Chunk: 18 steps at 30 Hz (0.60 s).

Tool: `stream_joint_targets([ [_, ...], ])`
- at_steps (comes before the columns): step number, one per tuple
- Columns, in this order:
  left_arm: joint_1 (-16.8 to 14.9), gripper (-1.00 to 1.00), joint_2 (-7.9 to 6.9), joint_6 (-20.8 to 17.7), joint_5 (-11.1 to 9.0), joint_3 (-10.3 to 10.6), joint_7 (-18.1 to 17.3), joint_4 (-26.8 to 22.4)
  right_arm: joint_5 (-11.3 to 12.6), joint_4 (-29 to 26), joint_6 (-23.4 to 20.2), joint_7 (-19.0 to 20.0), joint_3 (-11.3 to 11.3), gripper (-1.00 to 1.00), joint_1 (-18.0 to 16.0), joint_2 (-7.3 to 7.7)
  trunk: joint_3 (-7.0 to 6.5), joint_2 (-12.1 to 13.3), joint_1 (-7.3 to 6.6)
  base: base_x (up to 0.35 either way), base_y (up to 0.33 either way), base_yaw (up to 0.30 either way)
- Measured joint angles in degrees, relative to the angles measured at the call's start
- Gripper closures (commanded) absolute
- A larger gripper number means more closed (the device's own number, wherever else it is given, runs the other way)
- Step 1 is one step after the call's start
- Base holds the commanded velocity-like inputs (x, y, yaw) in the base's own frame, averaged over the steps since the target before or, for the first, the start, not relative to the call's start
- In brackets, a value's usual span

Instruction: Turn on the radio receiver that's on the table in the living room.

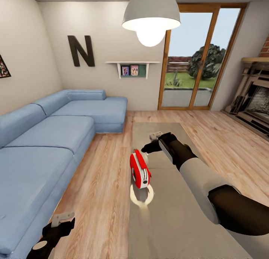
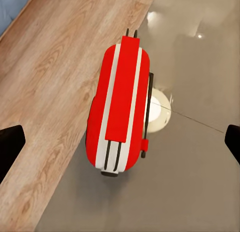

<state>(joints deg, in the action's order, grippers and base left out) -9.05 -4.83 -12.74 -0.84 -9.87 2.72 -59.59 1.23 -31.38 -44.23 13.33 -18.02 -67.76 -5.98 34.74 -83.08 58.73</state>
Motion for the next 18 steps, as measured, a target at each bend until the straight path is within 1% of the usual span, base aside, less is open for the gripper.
stream_joint_targets([
  [11,0.0,-1.00,0.00,0.0,0.0,0.0,0.0,0.0,0.1,0.0,0.7,0.5,0.0,-1.00,0.0,0.00,1.02,0.0,0.00,0.000,0.001,0.000],
  [18,0.0,-1.00,0.00,0.0,0.0,0.0,0.0,0.1,0.1,0.0,0.7,0.5,0.0,-1.00,0.0,0.00,1.67,0.0,0.00,0.010,0.120,0.000],
])
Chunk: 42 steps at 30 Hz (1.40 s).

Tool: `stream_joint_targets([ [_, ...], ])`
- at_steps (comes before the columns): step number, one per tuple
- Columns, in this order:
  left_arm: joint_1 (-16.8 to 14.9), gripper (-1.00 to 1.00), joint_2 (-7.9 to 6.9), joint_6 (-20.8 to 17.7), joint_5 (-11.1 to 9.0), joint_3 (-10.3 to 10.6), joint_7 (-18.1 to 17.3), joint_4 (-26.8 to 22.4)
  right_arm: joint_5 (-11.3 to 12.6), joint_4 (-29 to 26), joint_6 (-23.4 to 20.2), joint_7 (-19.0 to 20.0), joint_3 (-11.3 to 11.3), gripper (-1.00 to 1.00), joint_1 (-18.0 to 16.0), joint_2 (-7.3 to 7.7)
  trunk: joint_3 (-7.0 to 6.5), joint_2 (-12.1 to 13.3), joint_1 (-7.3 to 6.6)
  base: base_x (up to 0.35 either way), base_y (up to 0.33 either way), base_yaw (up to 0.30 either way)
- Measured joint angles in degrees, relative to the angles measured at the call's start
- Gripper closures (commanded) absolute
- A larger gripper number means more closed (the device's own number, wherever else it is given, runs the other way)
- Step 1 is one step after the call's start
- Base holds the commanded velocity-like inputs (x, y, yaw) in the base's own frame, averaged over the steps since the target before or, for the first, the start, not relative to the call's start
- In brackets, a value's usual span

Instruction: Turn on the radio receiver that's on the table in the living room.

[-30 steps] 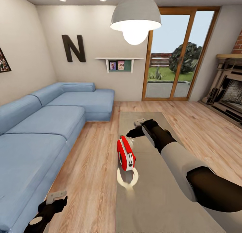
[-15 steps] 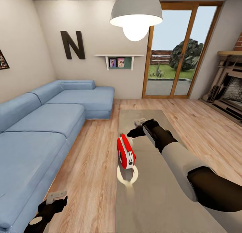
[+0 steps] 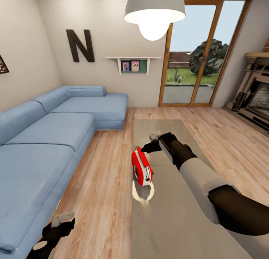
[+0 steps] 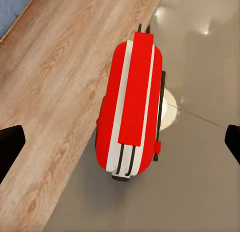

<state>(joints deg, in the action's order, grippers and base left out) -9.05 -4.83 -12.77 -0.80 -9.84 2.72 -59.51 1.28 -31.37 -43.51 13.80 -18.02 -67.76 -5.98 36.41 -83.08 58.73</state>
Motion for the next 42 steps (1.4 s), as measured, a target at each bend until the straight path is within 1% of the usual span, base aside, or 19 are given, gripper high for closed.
stream_joint_targets([
  [8,0.0,-1.00,0.00,0.0,0.0,0.0,0.0,0.1,-0.1,0.0,0.0,-0.2,0.0,-1.00,0.0,0.04,0.74,0.0,0.00,0.001,0.011,0.000],
  [10,0.0,-1.00,0.00,0.0,0.0,0.0,0.0,0.1,-0.1,0.0,0.0,-0.5,0.1,-1.00,0.0,0.50,0.93,0.0,0.00,0.000,0.000,0.000],
  [11,0.0,-1.00,0.00,0.0,0.0,0.0,0.0,0.1,0.0,0.0,0.6,-0.7,0.1,-1.00,0.0,1.48,1.02,0.0,0.00,0.000,0.000,0.000],
  [16,0.0,-1.00,0.00,0.0,0.0,0.0,0.1,0.1,0.6,0.0,3.9,-0.5,0.1,-1.00,0.0,1.86,1.48,0.0,0.00,0.000,0.000,0.000],
  [24,0.0,-1.00,0.00,0.0,0.0,0.0,0.1,0.1,0.6,0.1,4.3,-0.2,0.0,-1.00,0.0,1.85,2.23,0.0,0.00,0.000,0.000,0.000],
  [29,0.0,-1.00,0.00,0.0,0.0,0.0,0.1,0.1,0.7,0.1,5.4,0.0,0.0,-1.00,0.0,1.85,2.69,0.0,0.00,0.000,0.000,0.000],
  [42,0.0,-1.00,0.00,0.0,0.0,0.0,0.1,0.1,0.7,0.1,5.5,0.0,0.0,-1.00,0.0,1.85,3.90,0.0,0.00,0.000,0.000,0.000],
])
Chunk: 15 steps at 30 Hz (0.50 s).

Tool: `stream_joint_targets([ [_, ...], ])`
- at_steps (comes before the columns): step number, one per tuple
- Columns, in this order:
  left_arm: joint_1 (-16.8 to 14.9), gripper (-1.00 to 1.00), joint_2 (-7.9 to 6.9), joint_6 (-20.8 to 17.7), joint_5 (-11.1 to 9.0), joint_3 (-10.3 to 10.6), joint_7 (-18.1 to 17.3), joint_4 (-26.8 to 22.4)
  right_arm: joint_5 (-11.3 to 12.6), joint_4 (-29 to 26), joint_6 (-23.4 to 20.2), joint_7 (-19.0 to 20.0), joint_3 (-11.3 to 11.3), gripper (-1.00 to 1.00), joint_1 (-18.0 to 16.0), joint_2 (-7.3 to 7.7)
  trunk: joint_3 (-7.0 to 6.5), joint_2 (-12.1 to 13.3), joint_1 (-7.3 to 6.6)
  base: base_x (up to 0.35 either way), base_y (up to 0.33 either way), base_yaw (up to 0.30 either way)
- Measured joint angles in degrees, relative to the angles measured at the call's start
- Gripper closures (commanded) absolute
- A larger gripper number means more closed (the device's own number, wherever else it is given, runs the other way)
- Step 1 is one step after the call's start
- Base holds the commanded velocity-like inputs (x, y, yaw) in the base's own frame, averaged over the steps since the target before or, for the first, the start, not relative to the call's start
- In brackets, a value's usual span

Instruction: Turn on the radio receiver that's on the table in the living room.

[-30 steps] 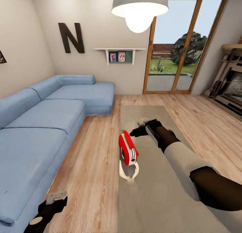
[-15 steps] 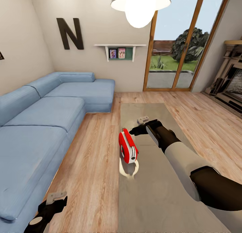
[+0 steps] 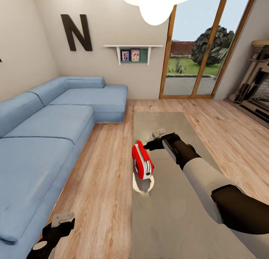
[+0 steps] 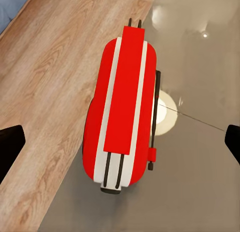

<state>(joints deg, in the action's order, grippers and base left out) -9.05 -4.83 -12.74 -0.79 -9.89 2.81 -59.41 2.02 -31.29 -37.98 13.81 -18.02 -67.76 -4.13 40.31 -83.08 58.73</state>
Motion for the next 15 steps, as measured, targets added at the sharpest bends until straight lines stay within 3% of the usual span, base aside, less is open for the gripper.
stream_joint_targets([
  [15,0.0,-1.00,0.00,0.0,0.0,0.0,0.0,0.0,0.0,0.0,0.0,0.0,0.0,-1.00,0.0,0.00,1.39,0.0,0.00,0.000,0.000,0.000],
])
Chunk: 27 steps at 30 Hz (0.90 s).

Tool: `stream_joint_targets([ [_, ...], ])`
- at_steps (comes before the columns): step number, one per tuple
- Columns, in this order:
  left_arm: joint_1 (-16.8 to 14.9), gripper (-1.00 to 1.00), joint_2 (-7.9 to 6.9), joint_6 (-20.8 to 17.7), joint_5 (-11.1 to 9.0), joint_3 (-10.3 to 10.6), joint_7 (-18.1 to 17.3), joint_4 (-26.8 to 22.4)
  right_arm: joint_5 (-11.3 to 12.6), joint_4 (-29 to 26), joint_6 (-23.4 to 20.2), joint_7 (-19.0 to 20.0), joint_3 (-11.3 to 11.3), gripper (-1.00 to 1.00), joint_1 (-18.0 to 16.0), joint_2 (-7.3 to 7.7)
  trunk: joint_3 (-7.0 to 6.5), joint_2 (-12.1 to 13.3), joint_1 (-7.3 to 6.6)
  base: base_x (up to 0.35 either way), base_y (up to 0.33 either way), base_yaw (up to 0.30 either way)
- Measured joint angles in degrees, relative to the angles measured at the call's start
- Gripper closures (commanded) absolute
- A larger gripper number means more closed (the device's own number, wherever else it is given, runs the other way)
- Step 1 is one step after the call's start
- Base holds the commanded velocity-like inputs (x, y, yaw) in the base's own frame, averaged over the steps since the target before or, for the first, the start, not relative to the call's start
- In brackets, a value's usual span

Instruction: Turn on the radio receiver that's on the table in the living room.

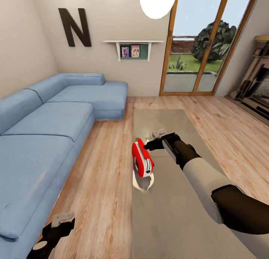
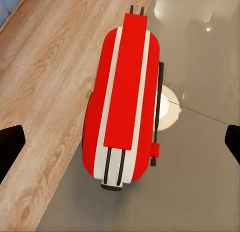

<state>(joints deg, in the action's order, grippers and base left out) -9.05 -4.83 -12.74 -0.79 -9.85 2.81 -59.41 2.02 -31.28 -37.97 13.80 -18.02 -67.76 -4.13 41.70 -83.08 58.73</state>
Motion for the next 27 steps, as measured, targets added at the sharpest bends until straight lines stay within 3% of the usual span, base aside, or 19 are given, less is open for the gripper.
stream_joint_targets([
  [27,0.0,-1.00,0.05,0.0,0.0,0.0,0.1,0.0,0.0,0.0,0.0,-0.6,0.0,-1.00,0.0,0.00,2.51,0.0,0.00,0.000,0.000,0.000],
])
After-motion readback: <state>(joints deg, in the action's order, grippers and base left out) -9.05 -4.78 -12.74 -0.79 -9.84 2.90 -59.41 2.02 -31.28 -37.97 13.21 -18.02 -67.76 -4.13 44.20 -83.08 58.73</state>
